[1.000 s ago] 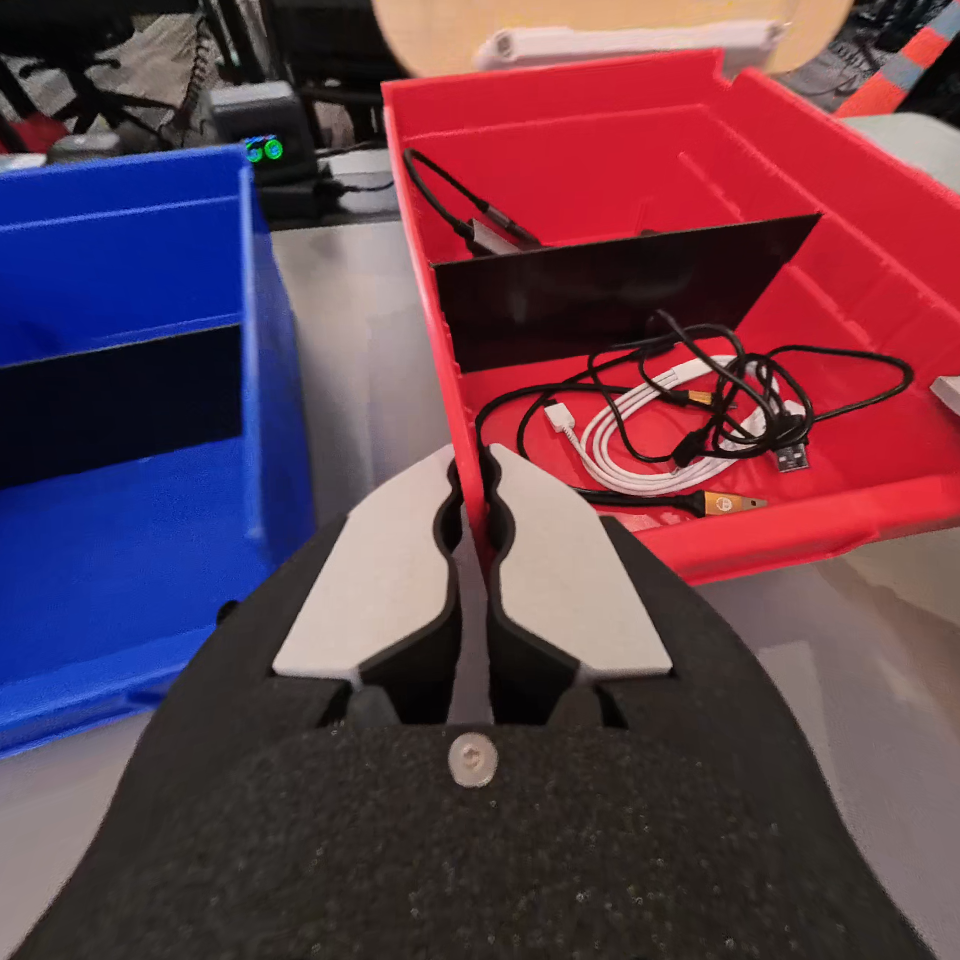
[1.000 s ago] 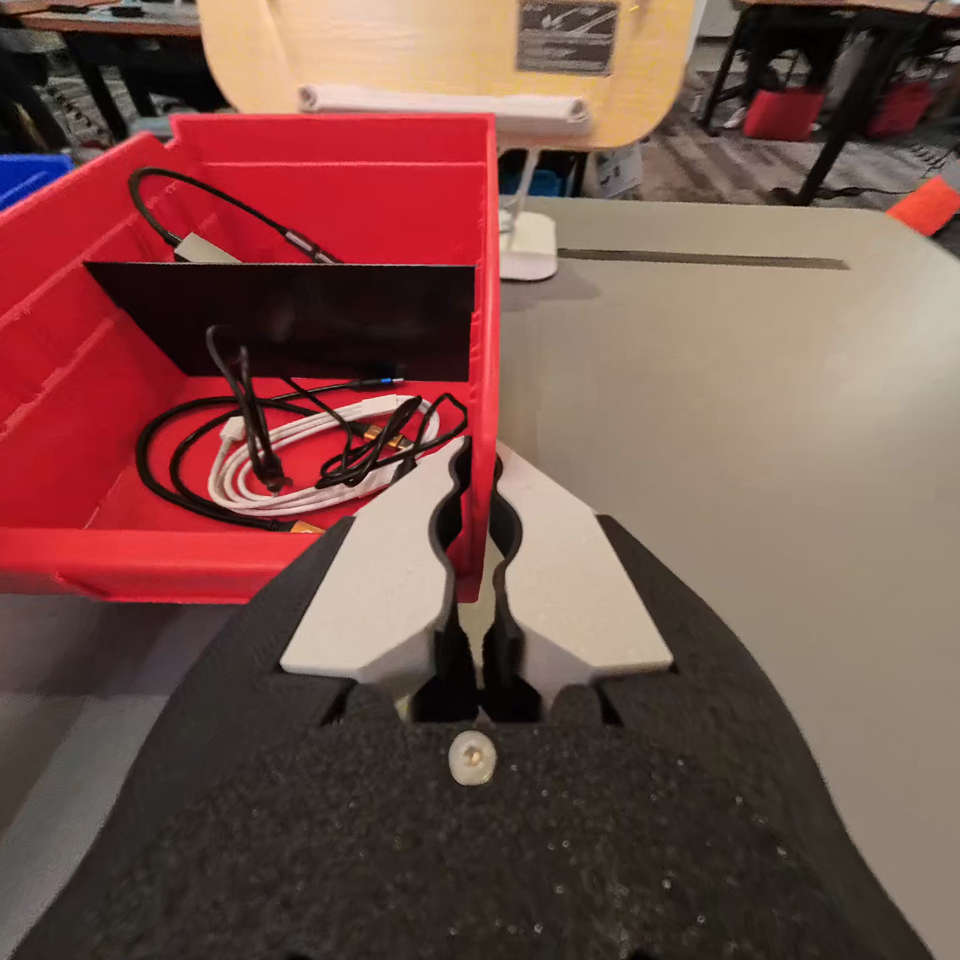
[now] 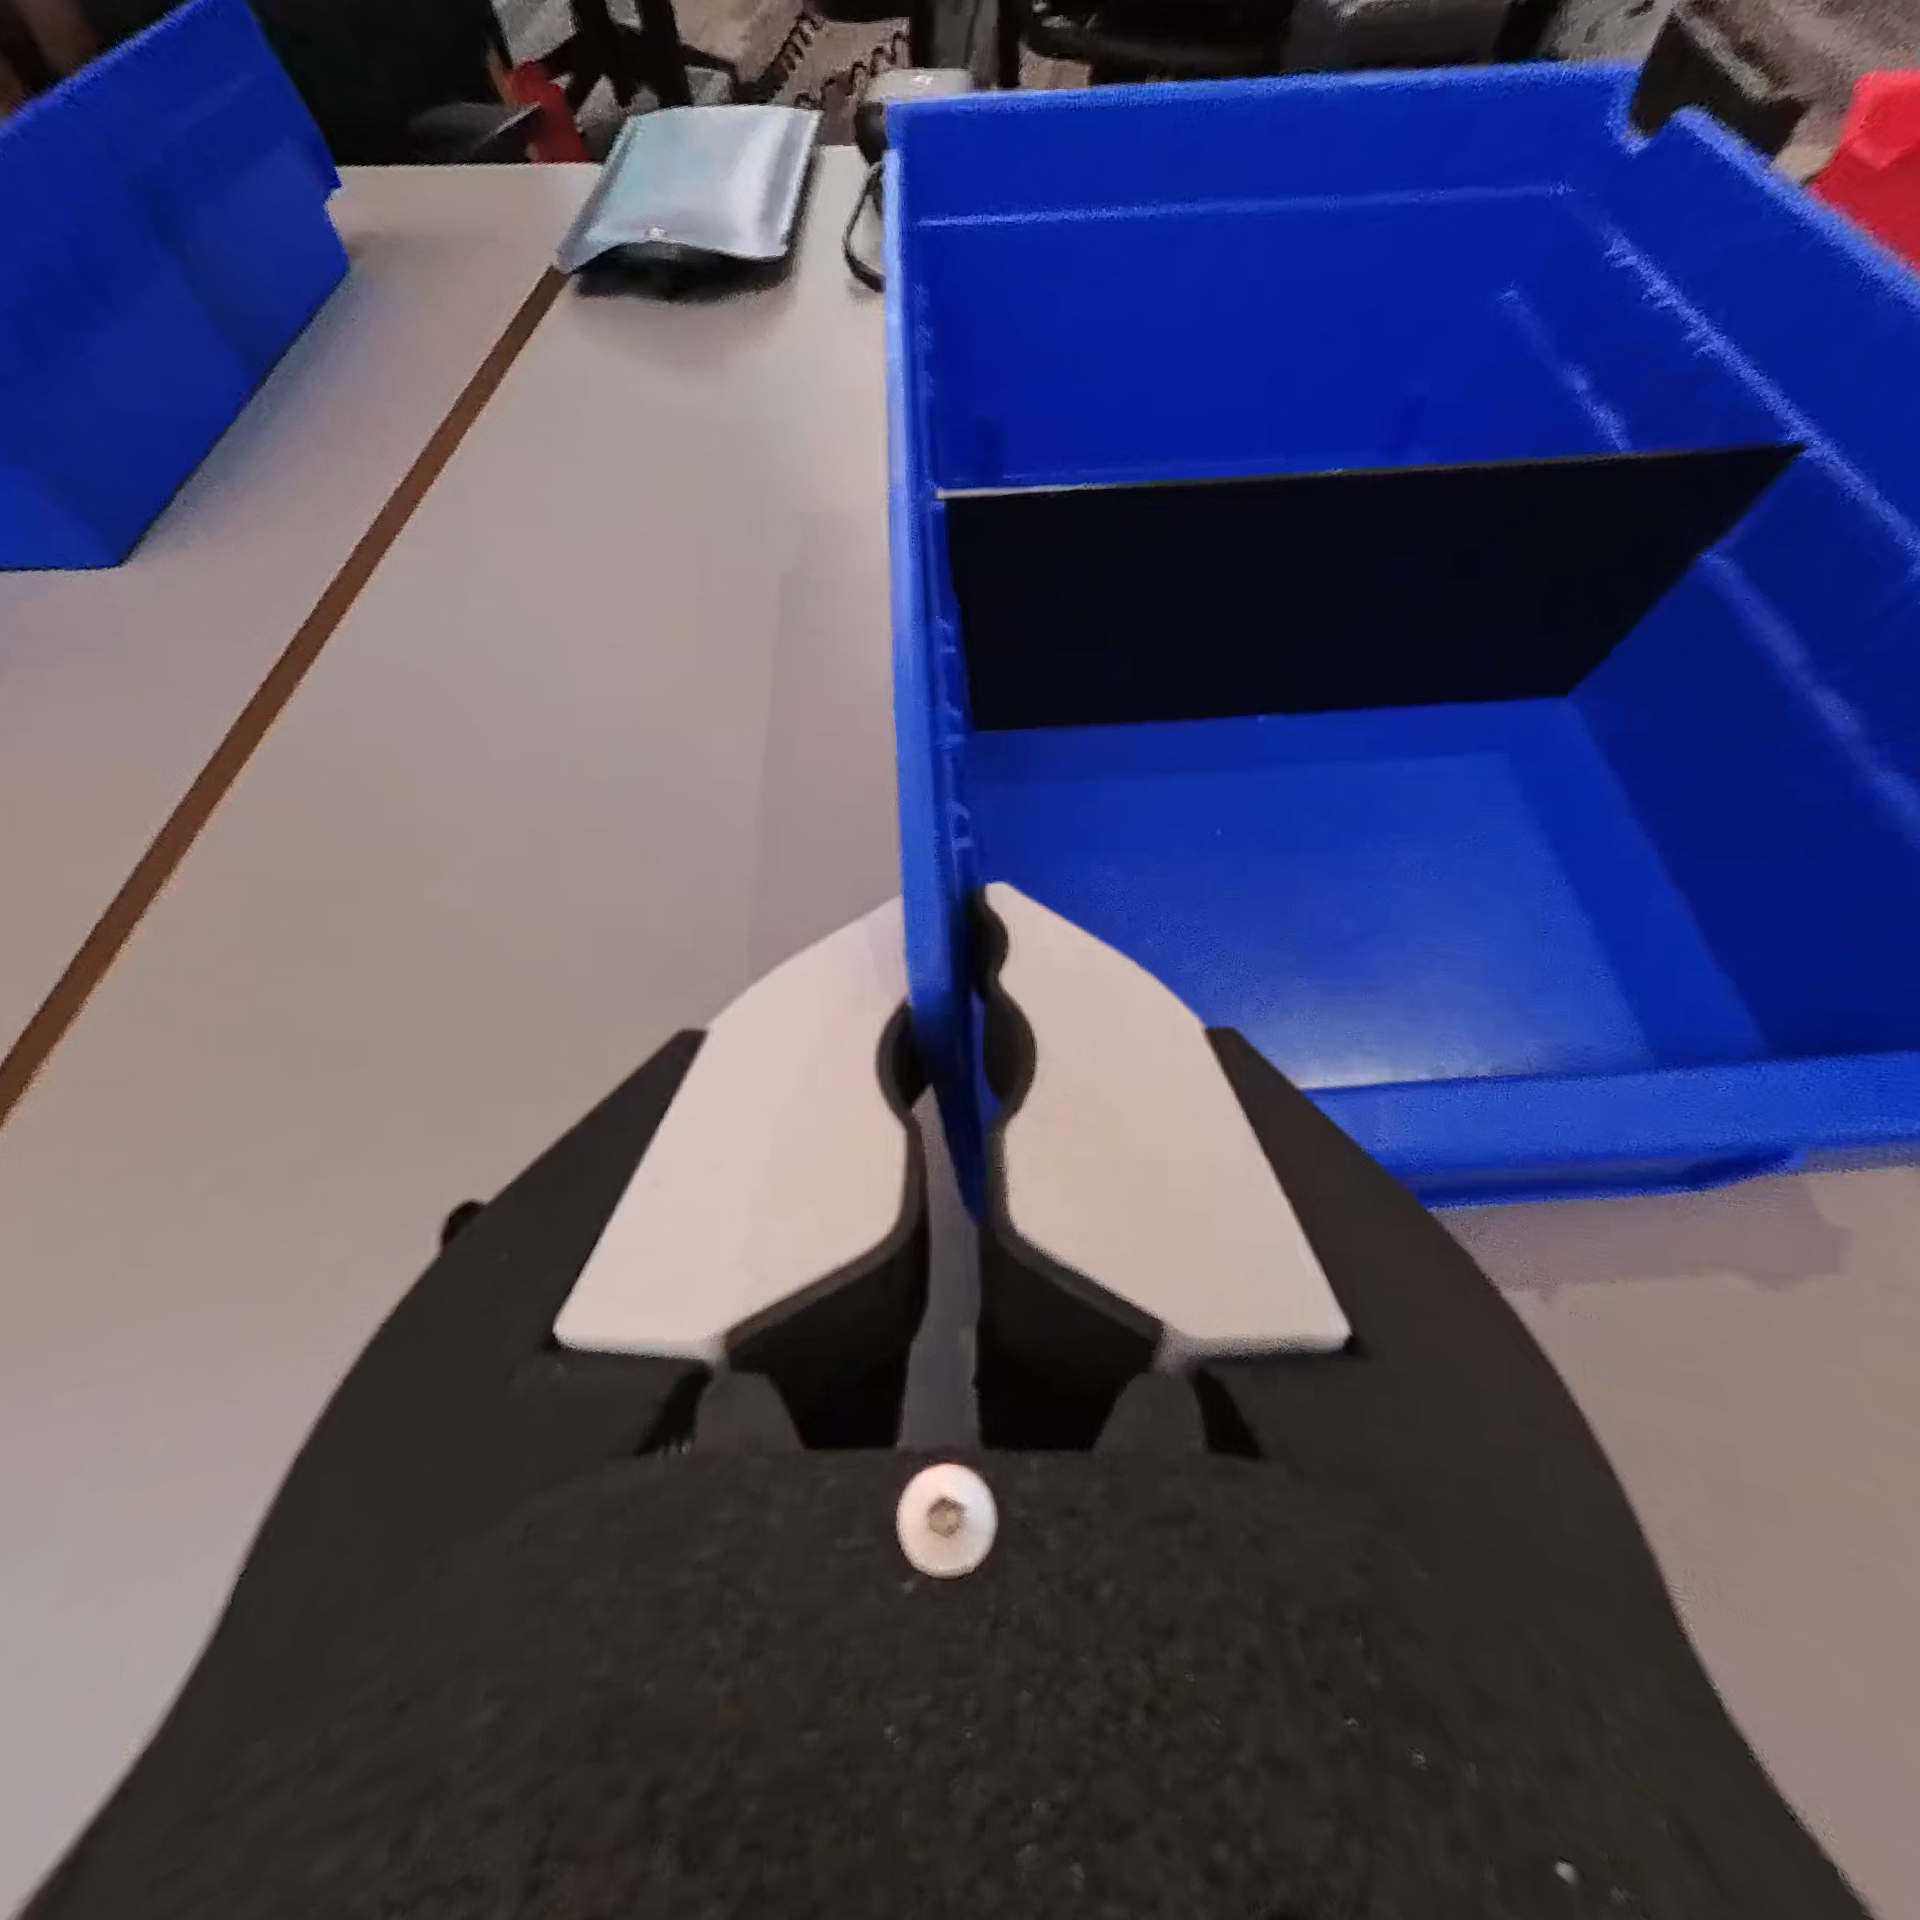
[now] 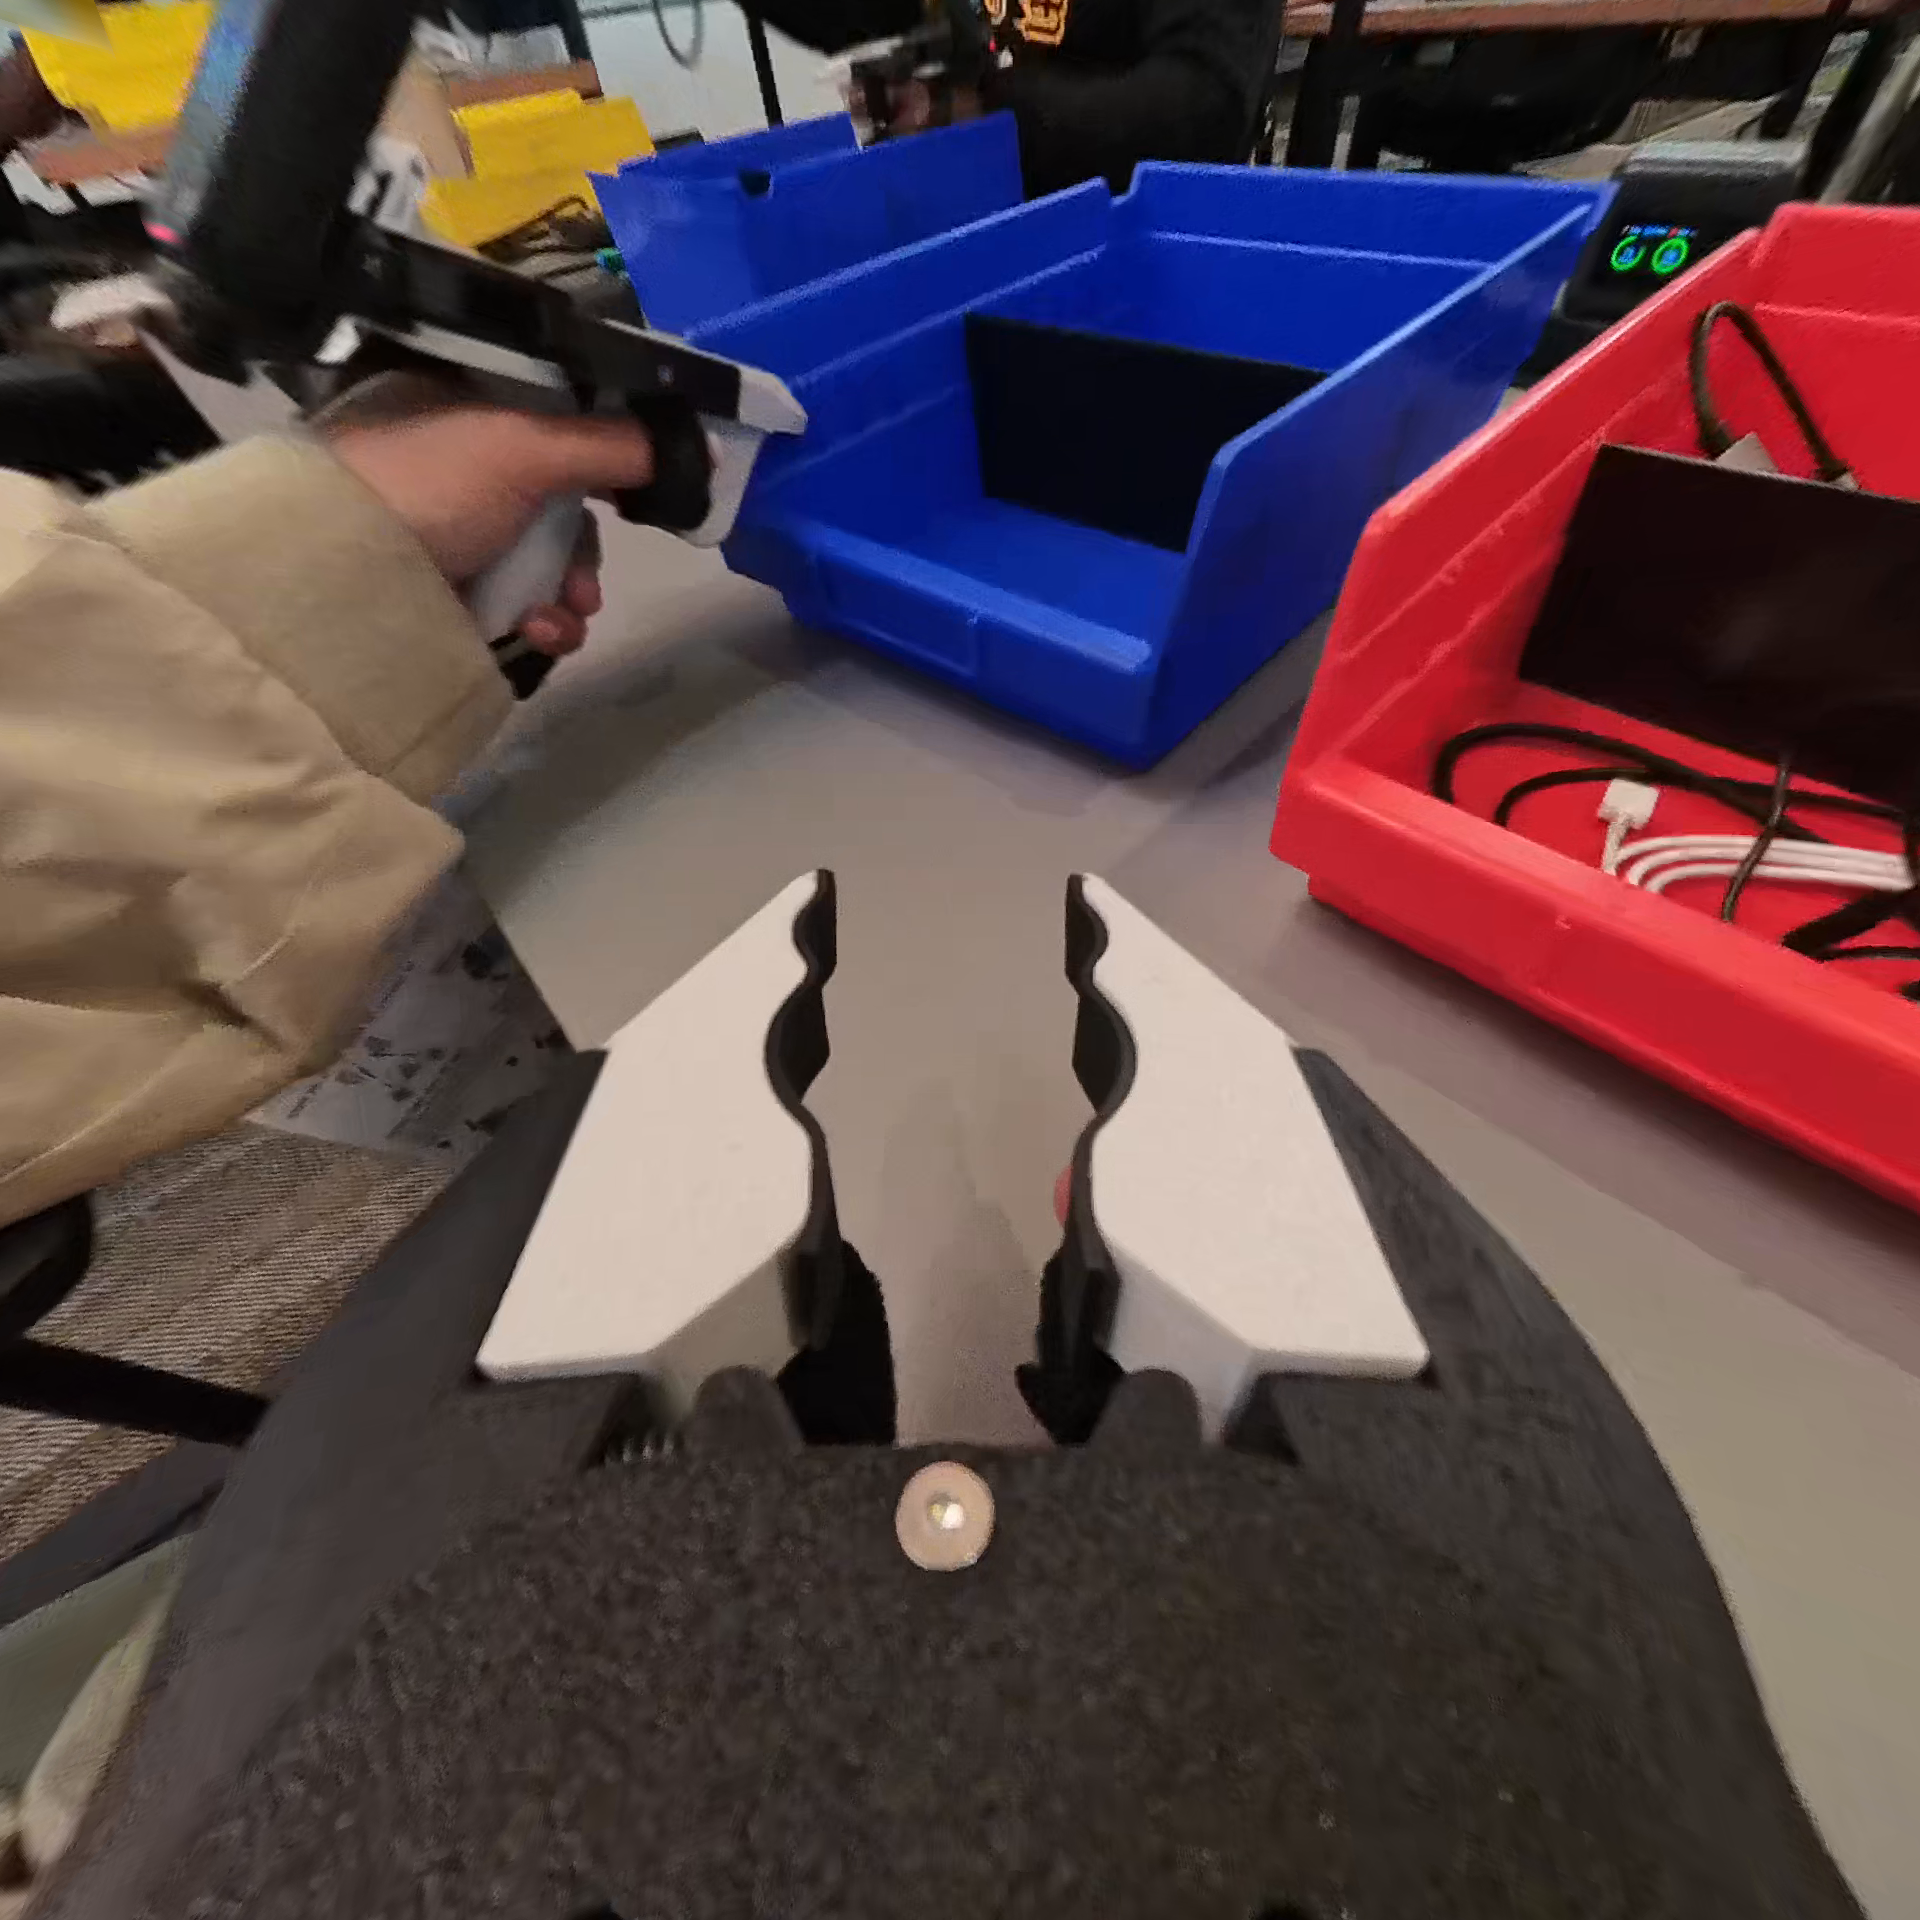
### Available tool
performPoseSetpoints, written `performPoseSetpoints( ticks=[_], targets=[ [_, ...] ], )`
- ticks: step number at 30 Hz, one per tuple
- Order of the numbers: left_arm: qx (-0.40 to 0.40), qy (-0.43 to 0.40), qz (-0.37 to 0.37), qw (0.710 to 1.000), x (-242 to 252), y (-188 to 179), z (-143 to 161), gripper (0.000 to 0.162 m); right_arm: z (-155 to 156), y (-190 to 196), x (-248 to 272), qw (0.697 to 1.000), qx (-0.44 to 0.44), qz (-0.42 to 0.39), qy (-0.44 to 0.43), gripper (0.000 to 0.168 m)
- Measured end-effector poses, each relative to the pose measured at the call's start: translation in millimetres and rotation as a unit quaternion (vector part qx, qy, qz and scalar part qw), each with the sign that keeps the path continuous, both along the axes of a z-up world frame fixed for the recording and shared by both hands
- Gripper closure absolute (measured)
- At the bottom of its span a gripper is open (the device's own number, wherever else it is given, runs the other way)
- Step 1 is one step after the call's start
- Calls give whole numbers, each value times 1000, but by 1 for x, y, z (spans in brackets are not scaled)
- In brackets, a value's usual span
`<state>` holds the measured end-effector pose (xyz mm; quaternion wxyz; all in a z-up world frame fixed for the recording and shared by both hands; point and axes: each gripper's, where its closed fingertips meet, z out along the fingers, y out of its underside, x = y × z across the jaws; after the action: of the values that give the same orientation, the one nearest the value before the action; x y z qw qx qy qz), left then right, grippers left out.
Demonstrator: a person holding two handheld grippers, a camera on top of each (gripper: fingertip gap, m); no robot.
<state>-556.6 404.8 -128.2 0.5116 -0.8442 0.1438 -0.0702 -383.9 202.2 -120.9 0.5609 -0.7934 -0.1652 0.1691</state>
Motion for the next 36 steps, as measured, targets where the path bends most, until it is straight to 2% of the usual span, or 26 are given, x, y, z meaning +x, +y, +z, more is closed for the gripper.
performPoseSetpoints(
  ticks=[3, 7, 9, 10, 11, 13, 14, 17, 21, 25, 27, 29, 31, 33, 36],
  targets=[
    [-5, -11, -9, 1000, -1, -25, -1, 158, -8, 25, 1, 999, -11, -32, -18, 124],
    [-10, 8, 4, 1000, -6, -78, -1, 157, -18, 55, 0, 996, -39, -78, -2, 114],
    [-11, 11, 7, 1000, -9, -103, -1, 157, -18, 64, -1, 994, -40, -98, -3, 115],
    [-15, 10, 7, 1000, -10, -114, -1, 157, -19, 65, -4, 994, -39, -99, -4, 119],
    [-19, 5, 8, 1000, -11, -124, -1, 157, -20, 64, -6, 994, -42, -100, -11, 137],
    [-14, 14, 17, 1000, -14, -141, 0, 156, -19, 60, -5, 993, -43, -110, -27, 145],
    [4, 35, 30, 999, -18, -148, 4, 156, -16, 58, 0, 991, -38, -122, -37, 160],
    [47, 47, 41, 997, -10, -167, 28, 155, 3, 51, 6, 989, 3, -131, -74, 163],
    [140, 41, 41, 988, 20, -175, 88, 156, 68, 40, 38, 980, 94, -162, -69, 167],
    [198, 7, -22, 980, 112, -168, 146, 154, 141, 27, 130, 960, 147, -230, -63, 167],
    [212, -3, -69, 975, 181, -165, 162, 153, 165, 15, 198, 946, 153, -277, -66, 168],
    [210, -14, -116, 971, 260, -166, 165, 152, 176, 0, 275, 931, 151, -323, -78, 168],
    [191, -20, -161, 968, 341, -172, 157, 152, 170, -20, 353, 919, 120, -367, -78, 168],
    [151, -30, -200, 968, 419, -183, 137, 152, 151, -42, 427, 911, 79, -395, -91, 168],
    [99, -15, -237, 966, 511, -202, 93, 152, 98, -72, 516, 906, 13, -410, -102, 167]
  ],
)
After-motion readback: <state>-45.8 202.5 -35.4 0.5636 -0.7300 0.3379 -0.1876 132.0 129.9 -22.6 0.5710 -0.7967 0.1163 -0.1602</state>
